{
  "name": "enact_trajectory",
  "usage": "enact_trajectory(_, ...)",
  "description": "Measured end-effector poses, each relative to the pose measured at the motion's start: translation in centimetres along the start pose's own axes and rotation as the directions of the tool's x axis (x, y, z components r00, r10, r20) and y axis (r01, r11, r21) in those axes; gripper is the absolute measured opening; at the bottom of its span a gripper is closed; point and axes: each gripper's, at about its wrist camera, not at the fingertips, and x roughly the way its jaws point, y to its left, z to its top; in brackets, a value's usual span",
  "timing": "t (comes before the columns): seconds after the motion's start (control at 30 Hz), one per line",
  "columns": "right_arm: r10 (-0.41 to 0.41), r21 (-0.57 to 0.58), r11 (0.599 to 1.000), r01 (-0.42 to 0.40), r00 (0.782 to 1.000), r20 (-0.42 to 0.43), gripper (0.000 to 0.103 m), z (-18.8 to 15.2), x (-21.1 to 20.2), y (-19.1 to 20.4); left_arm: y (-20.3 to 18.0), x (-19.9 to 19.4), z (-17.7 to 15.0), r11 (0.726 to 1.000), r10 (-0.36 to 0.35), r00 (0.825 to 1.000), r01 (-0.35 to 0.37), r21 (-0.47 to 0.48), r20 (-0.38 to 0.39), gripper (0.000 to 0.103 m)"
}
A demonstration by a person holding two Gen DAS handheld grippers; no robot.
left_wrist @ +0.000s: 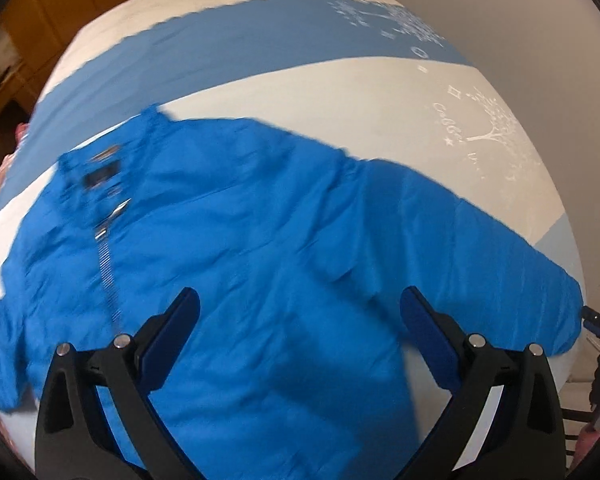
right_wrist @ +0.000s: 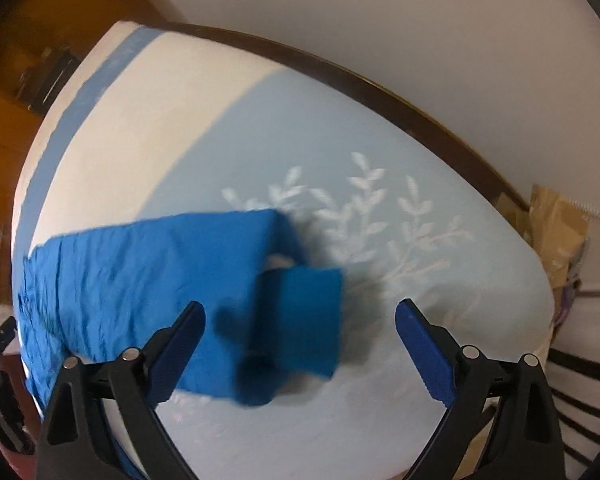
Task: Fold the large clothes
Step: 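Grasp the blue jacket sleeve cuff with the right gripper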
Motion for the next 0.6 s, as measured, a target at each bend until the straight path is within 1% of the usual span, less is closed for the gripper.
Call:
enact_trajectory(0.07,0.072,0.025,0.997,-0.071,0.997,-0.036,0.096,0.6,1.1,-1.1,-0.9,1.3,1.1,1.0,-0.018,1.0,0.018,0.009,-0.015,0.099)
enact_trajectory(0.1,0.093,0.028,0.995,-0.092,0.994,-0.052,0.096,0.7,1.6,-1.3,-1.3,2.1,1.5,1.0,-0.02,0.999,0.021,0.013,-0.025,0.099)
enact_trajectory(0.23,0.11,-0.009,0.994,-0.111,0.993,-0.047,0.097,1.1,2.4,-1.1,-2.3,4.5,2.4,0.998,-0.06,0.997,0.061,0.019,-0.056,0.099)
enact_trajectory(0.27,0.111,-0.019,0.994,-0.111,0.993,-0.038,0.095,1.0,2.4,-0.9,-2.4,5.0,2.5,0.998,-0.066,0.996,0.067,0.022,-0.061,0.099)
enact_trajectory(0.33,0.108,-0.042,0.993,-0.108,0.994,-0.017,0.085,1.2,2.7,0.0,-2.6,6.1,2.6,0.998,-0.06,0.995,0.061,0.019,-0.076,0.098)
enact_trajectory(0.37,0.117,-0.053,0.992,-0.117,0.993,-0.007,0.069,1.1,2.6,0.4,-2.6,6.7,2.5,0.998,-0.059,0.994,0.06,0.011,-0.091,0.093)
enact_trajectory(0.4,0.13,-0.051,0.99,-0.13,0.992,-0.011,0.055,1.3,2.7,0.7,-2.5,7.2,2.5,0.998,-0.066,0.993,0.066,0.003,-0.103,0.09)
enact_trajectory(0.43,0.163,-0.044,0.986,-0.164,0.986,-0.018,0.047,1.4,2.7,1.0,-2.3,7.7,2.4,0.997,-0.072,0.991,0.071,-0.01,-0.115,0.087)
enact_trajectory(0.47,0.21,-0.033,0.977,-0.211,0.977,-0.029,0.034,1.4,2.6,1.4,-2.0,8.0,2.3,0.997,-0.08,0.99,0.078,-0.02,-0.115,0.087)
enact_trajectory(0.5,0.249,-0.02,0.968,-0.25,0.968,-0.028,0.028,1.6,2.3,1.6,-1.8,8.0,2.4,0.996,-0.086,0.99,0.084,-0.024,-0.112,0.086)
enact_trajectory(0.53,0.276,-0.017,0.961,-0.276,0.961,-0.024,0.027,1.6,1.9,1.2,-1.6,7.9,2.4,0.995,-0.094,0.99,0.092,-0.027,-0.107,0.083)
enact_trajectory(0.57,0.32,-0.02,0.947,-0.32,0.947,-0.017,0.027,1.6,1.3,1.6,-1.3,7.6,2.3,0.995,-0.102,0.989,0.1,-0.03,-0.104,0.077)
enact_trajectory(0.6,0.381,-0.021,0.924,-0.381,0.925,-0.009,0.026,1.6,0.6,2.1,-0.9,7.3,2.4,0.993,-0.113,0.989,0.11,-0.034,-0.101,0.075)
